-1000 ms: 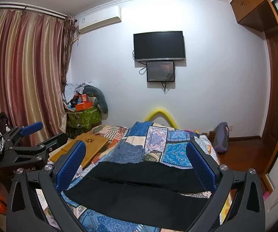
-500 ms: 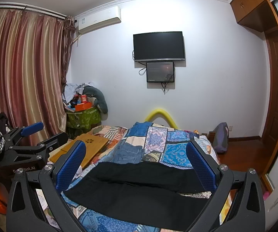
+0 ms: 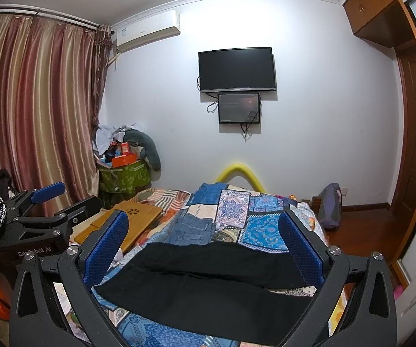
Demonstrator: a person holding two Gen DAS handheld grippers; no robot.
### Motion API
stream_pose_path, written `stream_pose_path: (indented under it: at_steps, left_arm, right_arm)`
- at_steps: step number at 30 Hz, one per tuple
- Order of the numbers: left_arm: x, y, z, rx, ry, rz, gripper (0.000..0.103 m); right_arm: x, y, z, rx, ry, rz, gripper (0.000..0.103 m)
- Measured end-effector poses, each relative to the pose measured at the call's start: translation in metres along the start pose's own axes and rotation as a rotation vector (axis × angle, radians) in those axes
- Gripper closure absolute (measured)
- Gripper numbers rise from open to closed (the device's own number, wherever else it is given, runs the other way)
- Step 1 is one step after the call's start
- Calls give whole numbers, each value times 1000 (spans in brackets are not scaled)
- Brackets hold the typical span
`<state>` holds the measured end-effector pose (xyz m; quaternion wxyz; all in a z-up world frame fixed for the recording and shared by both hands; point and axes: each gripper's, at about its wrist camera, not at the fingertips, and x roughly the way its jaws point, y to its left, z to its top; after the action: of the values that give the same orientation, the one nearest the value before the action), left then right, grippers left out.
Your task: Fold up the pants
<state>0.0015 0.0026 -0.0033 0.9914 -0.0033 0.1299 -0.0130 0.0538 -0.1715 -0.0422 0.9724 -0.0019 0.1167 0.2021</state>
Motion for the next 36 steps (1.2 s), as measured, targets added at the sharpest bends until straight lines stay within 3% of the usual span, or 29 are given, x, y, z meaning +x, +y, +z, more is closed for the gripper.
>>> stream_pose_path:
  at_steps: [14,24,31,36]
  left_arm:
    - [8,5,0,-21,18,-5,0]
    - [34,15,-5,-19,39,-1,0]
    - [86,45,-14,-8,74,67,0]
    - [149,86,-19,-13,153,132,0]
  right_arm:
    - [6,-1,-4,6,11,13,0]
    - [31,-10,-12,8,47,11,0]
    - [78,-30,-28,2,126,-18,0]
    - [118,-51,-44,26,218,-18,0]
